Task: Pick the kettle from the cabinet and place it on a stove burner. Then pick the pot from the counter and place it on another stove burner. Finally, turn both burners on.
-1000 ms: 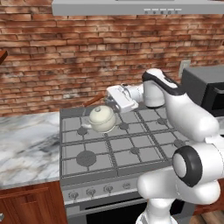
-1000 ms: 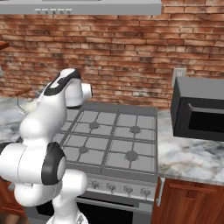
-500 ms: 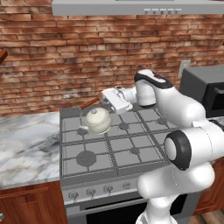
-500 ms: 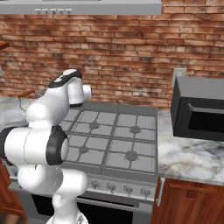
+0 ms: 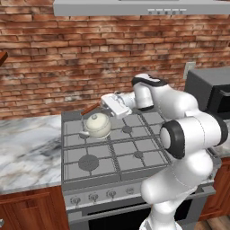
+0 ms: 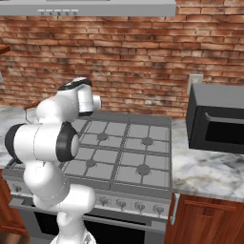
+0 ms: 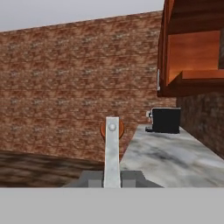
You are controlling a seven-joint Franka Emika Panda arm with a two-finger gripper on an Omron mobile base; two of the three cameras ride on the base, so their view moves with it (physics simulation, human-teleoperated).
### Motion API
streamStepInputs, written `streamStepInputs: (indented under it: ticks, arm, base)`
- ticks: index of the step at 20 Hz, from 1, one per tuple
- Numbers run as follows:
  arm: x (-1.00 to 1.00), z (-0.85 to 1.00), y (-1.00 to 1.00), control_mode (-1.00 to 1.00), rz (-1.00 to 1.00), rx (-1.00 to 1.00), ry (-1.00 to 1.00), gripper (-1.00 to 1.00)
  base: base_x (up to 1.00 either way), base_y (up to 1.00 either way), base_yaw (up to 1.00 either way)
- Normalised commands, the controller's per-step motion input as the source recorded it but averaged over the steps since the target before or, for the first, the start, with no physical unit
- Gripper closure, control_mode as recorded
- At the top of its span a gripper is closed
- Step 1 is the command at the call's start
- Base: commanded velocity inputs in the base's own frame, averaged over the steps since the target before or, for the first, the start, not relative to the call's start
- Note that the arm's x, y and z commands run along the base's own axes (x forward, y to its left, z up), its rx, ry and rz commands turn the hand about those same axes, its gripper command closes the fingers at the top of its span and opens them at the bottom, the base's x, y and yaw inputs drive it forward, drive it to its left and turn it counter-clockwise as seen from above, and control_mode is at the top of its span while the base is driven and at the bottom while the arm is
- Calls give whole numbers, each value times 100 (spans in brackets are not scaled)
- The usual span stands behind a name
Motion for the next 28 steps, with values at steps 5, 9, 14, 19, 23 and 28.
streamStepInputs:
  ticks: [5, 9, 14, 19, 23, 28]
  arm:
    - [29, -20, 6, -100, 4, 1, 0, 100]
    - [30, -14, 5, -100, 3, 3, 0, 100]
    - [33, -9, 11, -100, 3, 3, 0, 100]
    - [29, -13, 14, -100, 2, 1, 0, 100]
    - [26, -13, 5, -100, 3, 1, 0, 100]
    - [26, -15, 5, -100, 2, 0, 1, 100]
  base:
    - [0, 0, 0]
    - [0, 0, 0]
    - [0, 0, 0]
    - [0, 0, 0]
    - [0, 0, 0]
    - [0, 0, 0]
